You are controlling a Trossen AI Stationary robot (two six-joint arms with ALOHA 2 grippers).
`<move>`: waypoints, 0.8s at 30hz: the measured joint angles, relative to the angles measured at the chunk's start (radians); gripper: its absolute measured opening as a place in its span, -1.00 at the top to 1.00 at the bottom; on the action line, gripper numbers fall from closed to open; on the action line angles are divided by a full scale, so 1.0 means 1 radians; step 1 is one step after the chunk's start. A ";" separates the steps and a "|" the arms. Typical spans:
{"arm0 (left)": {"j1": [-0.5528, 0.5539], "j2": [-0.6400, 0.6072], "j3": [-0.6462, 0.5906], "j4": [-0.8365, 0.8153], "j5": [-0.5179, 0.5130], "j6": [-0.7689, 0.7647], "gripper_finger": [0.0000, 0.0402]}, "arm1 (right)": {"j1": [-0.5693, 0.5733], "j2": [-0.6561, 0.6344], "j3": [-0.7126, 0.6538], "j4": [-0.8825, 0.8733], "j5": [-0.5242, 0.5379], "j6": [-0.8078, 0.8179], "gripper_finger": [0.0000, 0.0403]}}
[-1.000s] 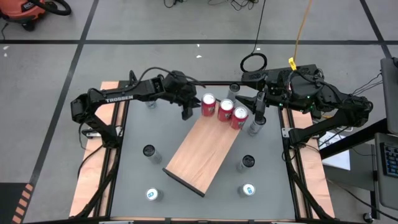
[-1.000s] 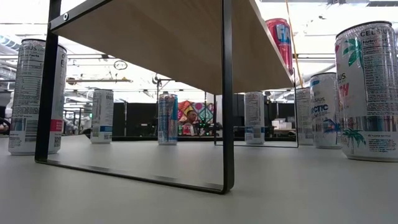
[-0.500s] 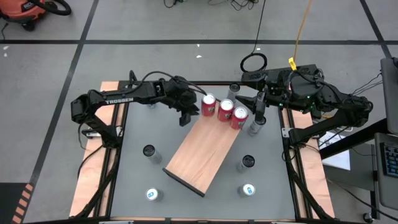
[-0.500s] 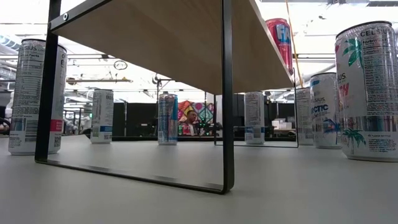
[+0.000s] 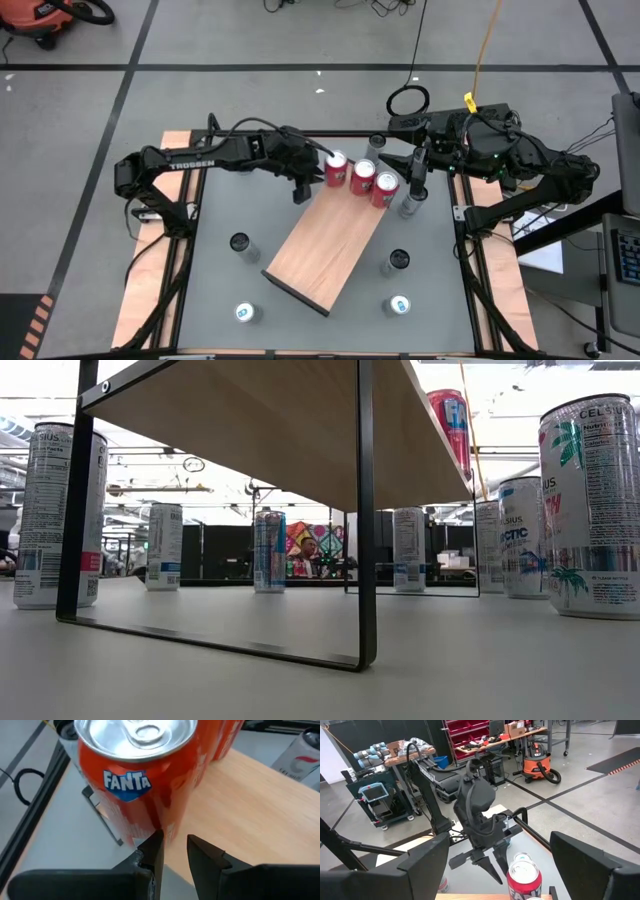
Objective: Place canned beverage on shelf
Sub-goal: Put the red soda can on the shelf aligned with the other red soda cans
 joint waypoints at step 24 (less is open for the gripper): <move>-0.004 0.030 0.000 0.010 0.007 -0.012 0.56 | 0.000 0.000 0.002 -0.093 -0.001 0.106 -0.59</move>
